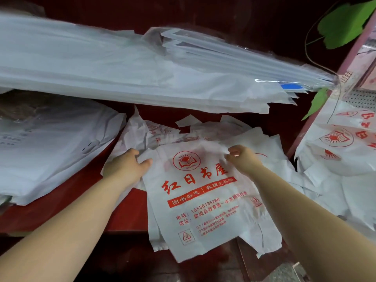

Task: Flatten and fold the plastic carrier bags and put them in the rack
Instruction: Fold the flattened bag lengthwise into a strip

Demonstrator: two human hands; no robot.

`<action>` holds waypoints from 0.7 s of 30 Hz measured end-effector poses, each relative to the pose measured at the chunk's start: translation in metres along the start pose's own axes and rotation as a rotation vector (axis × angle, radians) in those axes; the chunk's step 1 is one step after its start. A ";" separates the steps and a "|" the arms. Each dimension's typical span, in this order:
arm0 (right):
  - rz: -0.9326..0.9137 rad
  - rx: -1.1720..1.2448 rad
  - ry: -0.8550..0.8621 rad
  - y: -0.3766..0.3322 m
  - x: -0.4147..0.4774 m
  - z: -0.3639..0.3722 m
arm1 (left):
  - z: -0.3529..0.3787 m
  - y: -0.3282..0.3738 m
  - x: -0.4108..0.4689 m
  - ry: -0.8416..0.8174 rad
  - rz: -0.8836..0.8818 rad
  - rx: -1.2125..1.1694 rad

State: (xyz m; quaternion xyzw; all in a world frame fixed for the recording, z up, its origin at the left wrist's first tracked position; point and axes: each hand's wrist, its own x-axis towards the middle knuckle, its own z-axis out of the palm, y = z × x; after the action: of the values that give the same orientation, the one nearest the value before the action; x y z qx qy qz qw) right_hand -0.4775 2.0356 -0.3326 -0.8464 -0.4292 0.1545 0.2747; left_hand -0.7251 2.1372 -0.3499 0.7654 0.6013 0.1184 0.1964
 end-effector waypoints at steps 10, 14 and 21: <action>0.169 0.043 -0.081 -0.016 0.059 0.018 | 0.018 0.011 0.032 0.059 0.015 -0.264; 0.199 0.040 -0.137 -0.016 0.060 0.018 | 0.016 0.010 0.037 0.049 0.073 -0.477; -0.028 0.367 0.115 -0.016 0.037 0.011 | -0.014 0.011 0.026 0.120 0.259 -0.783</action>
State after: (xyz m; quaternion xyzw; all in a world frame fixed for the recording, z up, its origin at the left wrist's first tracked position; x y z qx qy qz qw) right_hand -0.4716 2.0771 -0.3322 -0.7836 -0.3891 0.1776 0.4506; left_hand -0.7144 2.1627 -0.3340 0.6939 0.4200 0.4062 0.4209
